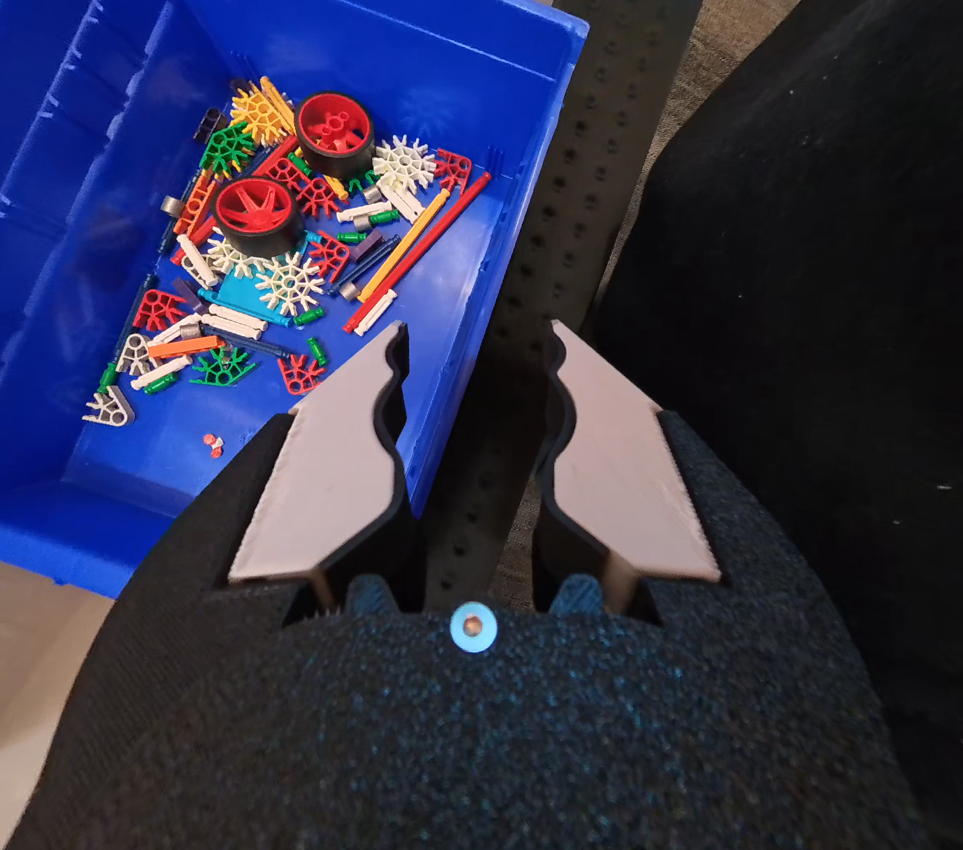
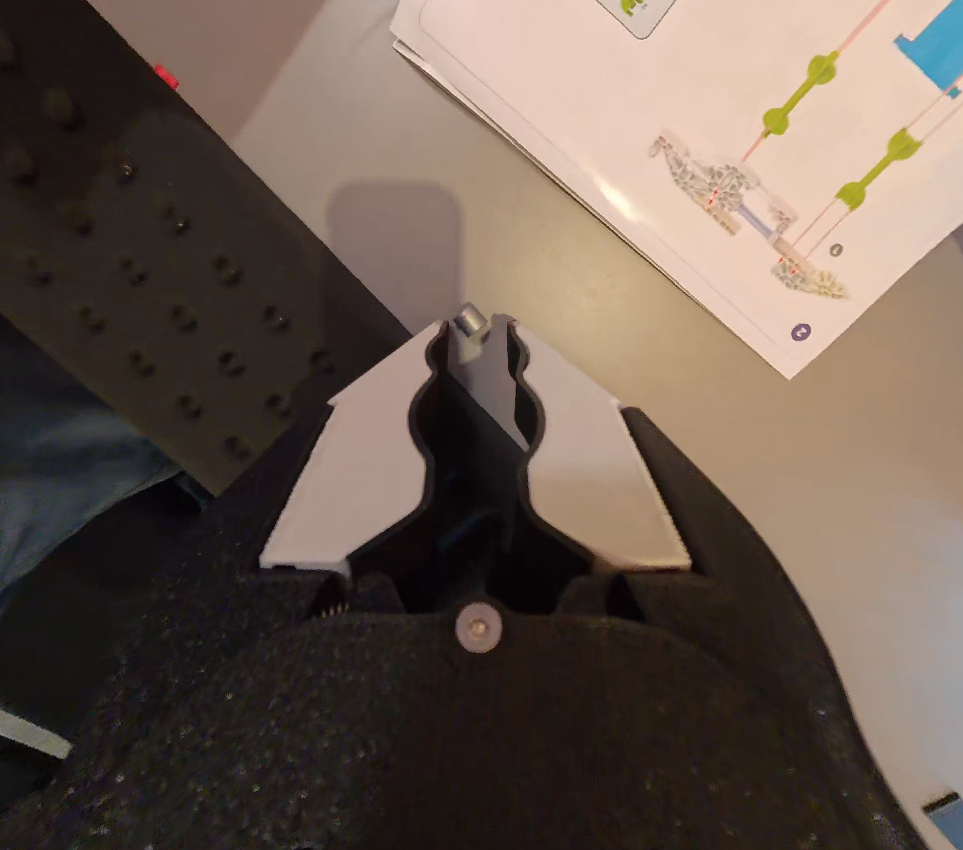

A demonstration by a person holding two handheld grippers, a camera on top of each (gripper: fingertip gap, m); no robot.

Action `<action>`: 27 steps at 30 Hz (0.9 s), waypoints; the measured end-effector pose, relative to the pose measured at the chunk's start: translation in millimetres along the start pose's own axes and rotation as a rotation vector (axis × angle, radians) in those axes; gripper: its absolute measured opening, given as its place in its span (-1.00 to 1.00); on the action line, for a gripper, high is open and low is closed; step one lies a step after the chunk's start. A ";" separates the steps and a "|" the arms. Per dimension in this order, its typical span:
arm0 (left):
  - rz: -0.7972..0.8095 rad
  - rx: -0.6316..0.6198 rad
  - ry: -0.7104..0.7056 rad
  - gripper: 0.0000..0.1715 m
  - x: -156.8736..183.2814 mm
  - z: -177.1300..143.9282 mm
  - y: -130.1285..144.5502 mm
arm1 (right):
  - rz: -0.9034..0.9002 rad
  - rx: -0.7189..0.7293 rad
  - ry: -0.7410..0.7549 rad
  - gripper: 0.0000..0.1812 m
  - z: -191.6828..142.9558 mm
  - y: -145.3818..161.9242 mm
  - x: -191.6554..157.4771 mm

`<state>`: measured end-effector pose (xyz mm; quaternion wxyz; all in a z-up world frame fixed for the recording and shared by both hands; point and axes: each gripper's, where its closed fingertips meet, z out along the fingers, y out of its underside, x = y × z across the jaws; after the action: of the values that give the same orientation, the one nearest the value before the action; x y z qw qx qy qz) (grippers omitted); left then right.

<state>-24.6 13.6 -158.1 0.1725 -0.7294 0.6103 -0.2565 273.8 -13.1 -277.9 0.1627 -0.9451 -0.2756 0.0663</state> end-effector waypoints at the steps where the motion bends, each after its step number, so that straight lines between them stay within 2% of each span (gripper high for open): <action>1: 0.002 -0.004 0.001 -0.41 0.4 0.7 0.4 | -0.011 0.004 0.008 -0.82 0.7 -1.1 1.6; 3: 0.003 -0.009 0.001 -0.41 0.5 1.6 0.6 | -0.017 0.003 0.015 -0.91 0.4 -0.2 5.7; 9: 0.000 -0.007 -0.008 -0.41 -1.3 0.9 -0.9 | -0.034 0.046 -0.013 -0.92 -1.2 -6.8 -1.2; 12: -0.003 -0.005 -0.022 -0.41 -3.7 -0.5 -1.1 | -0.010 0.103 -0.001 -0.92 -8.7 -23.1 -0.1; 14: -0.008 0.004 -0.030 -0.41 -5.1 -2.4 -2.4 | -0.013 0.162 0.013 -0.92 -19.1 -45.5 -1.0; 18: -0.014 0.035 -0.102 -0.41 -17.4 -10.2 -8.8 | -0.085 0.324 0.033 -0.92 -57.5 -121.8 -10.5; 22: -0.021 0.052 -0.146 -0.40 -24.6 -18.4 -12.2 | -0.166 0.603 0.075 -0.92 -125.9 -233.0 -24.8; 27: -0.035 0.054 -0.185 -0.41 -25.6 -24.2 -9.6 | -0.327 0.954 0.087 -0.92 -212.8 -361.6 -79.8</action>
<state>-34.2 42.0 -137.3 0.2435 -0.7556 0.5717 -0.2073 71.9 173.5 49.0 0.5959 -0.7119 -0.3522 0.1190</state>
